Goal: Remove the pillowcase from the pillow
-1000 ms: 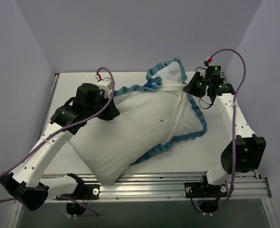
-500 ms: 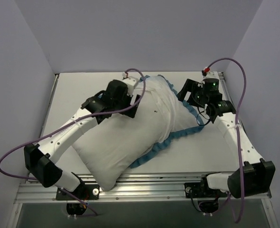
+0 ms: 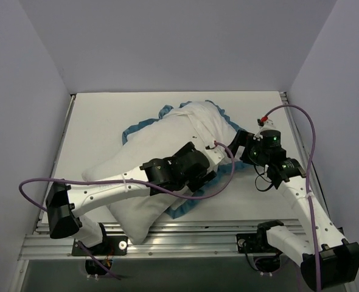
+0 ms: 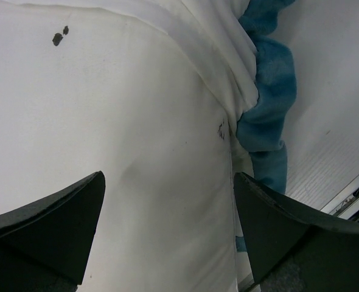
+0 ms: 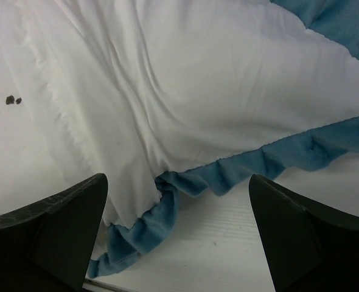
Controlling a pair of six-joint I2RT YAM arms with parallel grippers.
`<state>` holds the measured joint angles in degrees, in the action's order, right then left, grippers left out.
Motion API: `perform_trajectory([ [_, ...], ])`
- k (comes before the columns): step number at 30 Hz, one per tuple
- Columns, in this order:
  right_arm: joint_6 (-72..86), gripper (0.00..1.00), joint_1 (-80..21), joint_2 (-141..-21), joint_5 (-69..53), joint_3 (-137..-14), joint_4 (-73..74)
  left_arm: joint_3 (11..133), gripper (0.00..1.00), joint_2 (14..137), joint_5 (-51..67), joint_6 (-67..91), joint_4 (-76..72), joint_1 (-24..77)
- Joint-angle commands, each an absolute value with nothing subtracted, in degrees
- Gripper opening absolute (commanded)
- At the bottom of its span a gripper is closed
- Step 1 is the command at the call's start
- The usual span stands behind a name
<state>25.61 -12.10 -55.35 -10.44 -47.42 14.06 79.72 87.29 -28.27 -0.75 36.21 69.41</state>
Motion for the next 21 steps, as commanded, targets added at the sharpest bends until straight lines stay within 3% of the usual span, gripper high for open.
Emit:
perform_trajectory([
  [1, 27.2, 0.96, -12.5, -53.4, -10.8, -45.3, 13.0, 80.0, 0.94, 89.4, -31.7, -1.2, 34.5, 70.2],
  [15, 25.7, 0.96, -12.9, -51.6, -13.4, -40.2, 10.9, 73.8, 0.94, 100.3, -33.3, 4.6, 27.1, 69.4],
  [17, 25.9, 0.95, -13.3, -51.4, -14.6, -39.2, 10.3, 72.7, 0.98, 100.8, -33.6, 6.8, 26.5, 68.2],
  [20, 26.5, 0.92, -14.1, -51.0, -15.4, -37.5, 8.9, 70.7, 0.68, 100.0, -33.0, 8.4, 24.4, 66.1],
  [21, 26.5, 0.91, -14.4, -50.9, -15.7, -37.0, 7.9, 70.4, 0.46, 99.7, -32.6, 8.7, 24.2, 65.7],
])
